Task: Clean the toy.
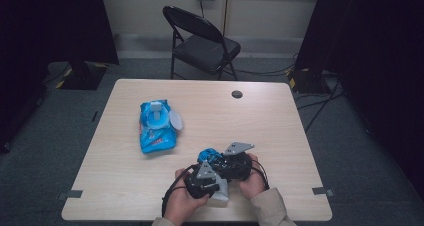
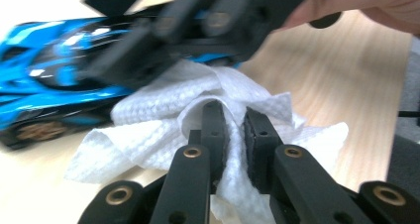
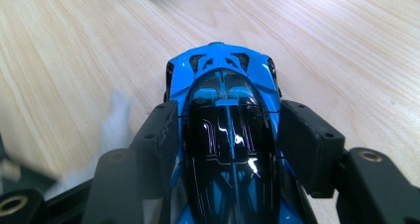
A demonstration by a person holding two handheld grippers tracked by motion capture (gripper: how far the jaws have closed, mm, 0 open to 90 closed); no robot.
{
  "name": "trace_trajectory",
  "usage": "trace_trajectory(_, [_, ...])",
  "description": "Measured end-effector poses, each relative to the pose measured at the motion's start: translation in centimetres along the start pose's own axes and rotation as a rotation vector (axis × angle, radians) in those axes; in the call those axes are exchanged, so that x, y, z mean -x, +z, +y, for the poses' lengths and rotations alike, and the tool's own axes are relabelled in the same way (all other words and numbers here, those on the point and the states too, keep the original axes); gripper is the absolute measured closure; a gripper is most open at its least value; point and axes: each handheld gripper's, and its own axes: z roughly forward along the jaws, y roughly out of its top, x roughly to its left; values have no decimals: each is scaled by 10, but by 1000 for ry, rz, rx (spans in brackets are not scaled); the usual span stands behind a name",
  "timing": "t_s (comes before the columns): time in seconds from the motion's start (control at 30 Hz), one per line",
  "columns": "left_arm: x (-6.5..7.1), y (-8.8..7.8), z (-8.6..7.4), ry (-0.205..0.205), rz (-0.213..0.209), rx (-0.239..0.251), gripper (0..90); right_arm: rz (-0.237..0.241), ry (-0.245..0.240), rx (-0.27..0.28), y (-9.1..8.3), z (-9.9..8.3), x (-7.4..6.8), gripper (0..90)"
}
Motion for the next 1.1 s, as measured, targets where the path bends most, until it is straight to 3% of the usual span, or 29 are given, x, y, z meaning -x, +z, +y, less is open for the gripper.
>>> trace_trajectory(0.27, [-27, -19, -7, -35, 86, -2, 820, -1, -2, 1, 0, 0, 0, 421])
trace_trajectory(0.3, [-35, -21, -10, -49, 113, 0, 820, -3, -4, 2, 0, 0, 0, 421])
trace_trajectory(0.57, [-58, -18, -19, -117, 220, -2, 818, -1, -5, -1, 0, 0, 0, 421])
trace_trajectory(0.83, [-63, -4, -11, -129, 269, -13, 809, -1, -5, -3, 0, 1, 0, 420])
trace_trajectory(1.1, [-61, -3, -12, -138, 250, -7, 807, -1, -8, -2, 1, 1, 0, 420])
